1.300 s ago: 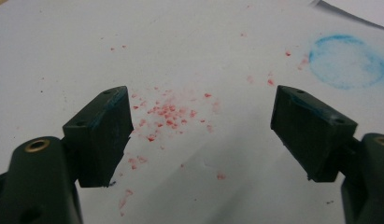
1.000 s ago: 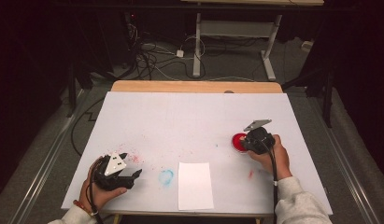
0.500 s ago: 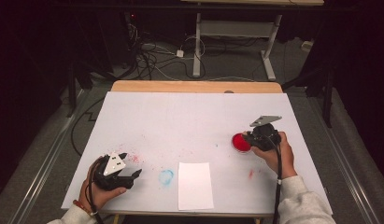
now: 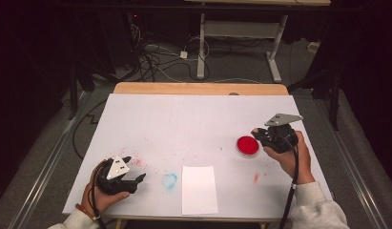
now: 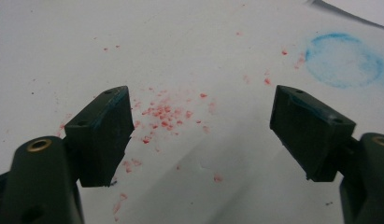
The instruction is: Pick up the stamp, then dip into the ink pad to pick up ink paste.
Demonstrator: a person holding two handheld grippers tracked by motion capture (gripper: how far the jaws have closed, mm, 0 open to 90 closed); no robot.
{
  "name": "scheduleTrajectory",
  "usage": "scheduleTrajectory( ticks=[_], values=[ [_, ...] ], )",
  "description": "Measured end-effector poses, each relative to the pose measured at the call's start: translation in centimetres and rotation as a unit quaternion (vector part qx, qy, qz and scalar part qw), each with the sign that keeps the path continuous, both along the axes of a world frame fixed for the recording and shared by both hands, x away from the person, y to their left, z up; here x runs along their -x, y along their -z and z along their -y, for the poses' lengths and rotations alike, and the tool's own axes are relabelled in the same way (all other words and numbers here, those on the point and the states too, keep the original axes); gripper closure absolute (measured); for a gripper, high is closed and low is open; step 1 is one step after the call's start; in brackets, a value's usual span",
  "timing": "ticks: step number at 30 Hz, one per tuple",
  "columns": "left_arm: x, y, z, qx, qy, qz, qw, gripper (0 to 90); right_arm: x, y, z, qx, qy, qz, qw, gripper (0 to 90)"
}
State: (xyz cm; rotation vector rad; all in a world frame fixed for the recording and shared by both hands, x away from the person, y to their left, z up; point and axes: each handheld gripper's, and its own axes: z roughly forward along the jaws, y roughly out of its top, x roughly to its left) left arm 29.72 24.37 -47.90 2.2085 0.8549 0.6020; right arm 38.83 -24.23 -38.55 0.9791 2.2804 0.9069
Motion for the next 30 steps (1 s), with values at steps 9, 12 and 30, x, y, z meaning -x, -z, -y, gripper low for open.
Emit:
scheduleTrajectory(
  ticks=[9, 12, 30],
  values=[
    [0.0, 0.1, -0.2, -0.002, 0.0, -0.004, 1.0, 20.8, 0.8, -1.8, 0.0, -0.009, -0.008, 0.024, 0.9996, 76.2],
    [0.2, 0.0, -0.2, -0.004, 0.0, -0.002, 1.0, 20.8, 1.3, -2.6, 0.0, -0.013, -0.01, 0.035, 0.9992, 76.2],
    [0.7, -0.1, -0.1, -0.013, 0.001, 0.002, 0.9999, 20.8, 0.3, -0.5, -1.3, 0.014, -0.017, 0.015, 0.9997, 76.2]
  ],
)
